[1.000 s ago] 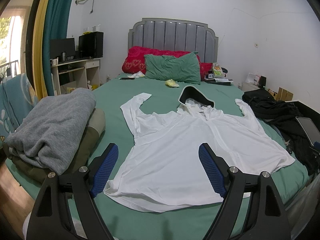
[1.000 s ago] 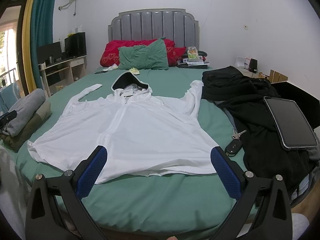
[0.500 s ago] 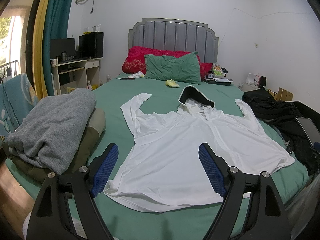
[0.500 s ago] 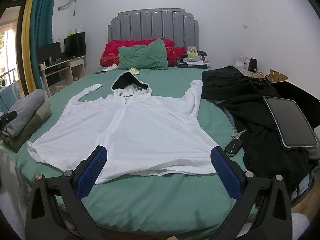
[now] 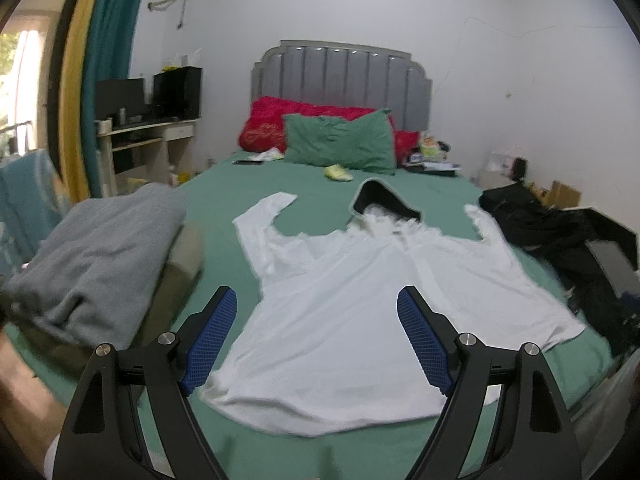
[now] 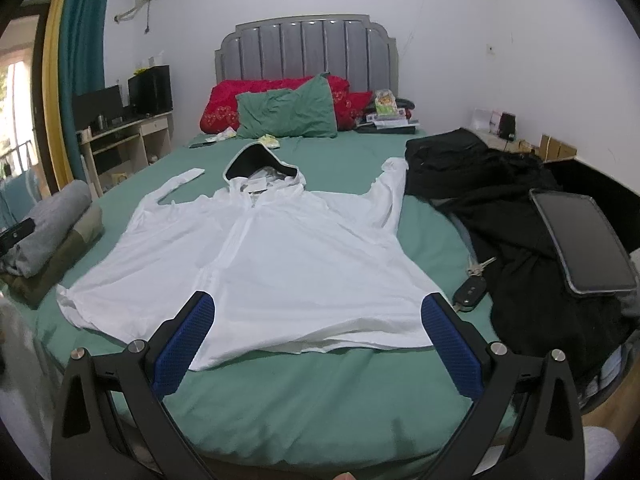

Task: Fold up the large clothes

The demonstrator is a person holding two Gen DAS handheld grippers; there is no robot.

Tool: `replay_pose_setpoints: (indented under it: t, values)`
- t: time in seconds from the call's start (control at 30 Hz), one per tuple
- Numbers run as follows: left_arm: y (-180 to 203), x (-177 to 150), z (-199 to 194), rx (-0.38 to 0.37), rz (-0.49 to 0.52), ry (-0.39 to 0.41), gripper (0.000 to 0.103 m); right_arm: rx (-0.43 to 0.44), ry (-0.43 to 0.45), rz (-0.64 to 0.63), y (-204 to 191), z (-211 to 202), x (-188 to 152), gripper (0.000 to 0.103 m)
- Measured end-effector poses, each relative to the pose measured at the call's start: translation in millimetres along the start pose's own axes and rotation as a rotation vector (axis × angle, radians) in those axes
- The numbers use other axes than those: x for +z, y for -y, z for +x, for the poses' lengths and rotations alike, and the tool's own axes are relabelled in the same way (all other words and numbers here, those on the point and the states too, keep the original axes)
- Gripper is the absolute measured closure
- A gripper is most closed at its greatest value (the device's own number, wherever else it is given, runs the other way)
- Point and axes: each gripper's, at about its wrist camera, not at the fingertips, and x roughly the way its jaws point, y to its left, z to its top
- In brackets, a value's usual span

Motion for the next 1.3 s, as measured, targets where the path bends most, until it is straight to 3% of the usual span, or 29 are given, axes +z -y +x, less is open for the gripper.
replay_pose_setpoints:
  t: [0.17, 0.27, 0.43, 0.47, 0.6, 0.63, 0.7, 0.83, 0.9, 1.0, 1.07, 1.13, 1.17, 1.23, 1.3]
  values:
    - [10, 38, 28, -0.09, 0.02, 0.05, 0.013, 0.03, -0.006, 0.059, 19, 23, 35, 0.001]
    - [14, 60, 66, -0.151, 0.001, 0.018, 0.013, 0.054, -0.013, 0.088, 41, 60, 71, 0.001]
    - [12, 81, 152, -0.136, 0.019, -0.016, 0.013, 0.104, -0.088, 0.128, 88, 161, 131, 0.002]
    - [10, 83, 165, -0.133, 0.022, -0.02, 0.013, 0.103, -0.106, 0.123, 95, 179, 139, 0.007]
    - [-8, 76, 233, -0.07, 0.01, -0.072, 0.013, 0.053, -0.217, 0.11, 139, 280, 173, 0.046]
    - [-15, 75, 251, -0.064, -0.02, -0.116, 0.013, 0.045, -0.249, 0.13, 152, 309, 180, 0.048]
    - [-29, 77, 274, -0.051, -0.062, -0.166, 0.013, 0.018, -0.287, 0.152, 173, 354, 193, 0.049]
    - [-46, 74, 301, 0.067, -0.032, -0.142, 0.013, -0.058, -0.334, 0.138, 196, 440, 217, 0.049]
    - [-56, 65, 312, 0.096, -0.045, -0.197, 0.013, -0.092, -0.365, 0.148, 207, 475, 221, 0.049]
    - [-69, 59, 316, 0.066, -0.123, -0.25, 0.013, -0.136, -0.384, 0.154, 213, 512, 224, 0.048]
    - [-70, 57, 316, 0.044, -0.132, -0.265, 0.013, -0.156, -0.377, 0.084, 203, 526, 226, 0.045]
    - [-72, 54, 321, 0.029, -0.133, -0.282, 0.013, -0.201, -0.395, 0.016, 197, 531, 223, 0.062]
    - [-73, 53, 325, 0.017, -0.139, -0.293, 0.013, -0.231, -0.392, -0.025, 199, 530, 225, 0.093]
    - [-74, 51, 327, -0.019, -0.167, -0.316, 0.013, -0.171, -0.397, 0.025, 212, 516, 231, 0.097]
    - [-71, 52, 325, -0.041, -0.185, -0.311, 0.013, -0.172, -0.358, -0.012, 211, 490, 242, 0.102]
